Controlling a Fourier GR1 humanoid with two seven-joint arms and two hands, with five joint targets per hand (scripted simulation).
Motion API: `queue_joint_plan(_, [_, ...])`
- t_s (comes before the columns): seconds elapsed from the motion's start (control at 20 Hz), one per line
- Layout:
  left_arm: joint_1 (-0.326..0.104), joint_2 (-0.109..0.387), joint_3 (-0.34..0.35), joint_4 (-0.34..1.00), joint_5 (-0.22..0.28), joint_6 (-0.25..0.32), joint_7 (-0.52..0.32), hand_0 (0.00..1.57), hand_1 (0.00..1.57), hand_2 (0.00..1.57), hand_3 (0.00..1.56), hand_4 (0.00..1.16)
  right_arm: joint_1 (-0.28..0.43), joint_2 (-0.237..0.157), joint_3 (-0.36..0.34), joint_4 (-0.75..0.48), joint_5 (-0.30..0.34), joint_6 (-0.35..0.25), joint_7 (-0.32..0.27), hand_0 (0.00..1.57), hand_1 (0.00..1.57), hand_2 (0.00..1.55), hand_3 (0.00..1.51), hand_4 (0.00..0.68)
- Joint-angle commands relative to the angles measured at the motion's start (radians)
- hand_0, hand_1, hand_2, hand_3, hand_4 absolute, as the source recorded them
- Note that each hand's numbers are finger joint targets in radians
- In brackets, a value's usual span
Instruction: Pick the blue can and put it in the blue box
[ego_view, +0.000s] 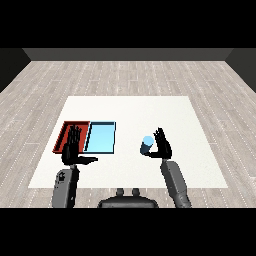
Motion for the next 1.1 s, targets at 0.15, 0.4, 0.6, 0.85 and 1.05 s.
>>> queue_joint_plan(0.15, [-0.005, 0.013, 0.017, -0.001, 0.014, -0.013, 0.012, 0.00, 0.00, 0.00, 0.00, 0.00, -0.135, -0.001, -0.041, 0.160, -0.022, 0.009, -0.015, 0.00, 0.00, 0.00, 0.00, 0.000])
queue_joint_plan(0.4, [0.006, -0.013, -0.001, 0.019, 0.004, -0.004, -0.015, 0.00, 0.00, 0.00, 0.00, 0.00, -0.118, 0.002, 0.091, 0.234, -0.067, -0.056, -0.128, 0.00, 0.00, 0.00, 0.00, 0.000])
queue_joint_plan(0.6, [0.018, 0.020, 0.030, -0.055, 0.044, -0.021, 0.049, 0.00, 0.00, 0.00, 0.00, 0.00, -0.063, 0.002, 0.098, 0.105, -0.082, -0.071, -0.016, 0.00, 0.00, 0.00, 0.00, 0.000])
queue_joint_plan(0.85, [0.036, -0.006, 0.007, -0.033, 0.050, -0.038, 0.020, 0.00, 0.00, 0.00, 0.00, 0.00, -0.173, 0.002, 0.124, 0.278, -0.108, -0.095, -0.086, 0.00, 0.00, 0.00, 0.00, 0.000])
queue_joint_plan(1.05, [-0.040, 0.000, 0.021, -0.002, 0.014, 0.014, 0.035, 0.00, 0.00, 0.00, 0.00, 0.00, -0.242, 0.002, 0.068, 0.326, -0.091, -0.072, -0.068, 0.00, 0.00, 0.00, 0.00, 0.000])
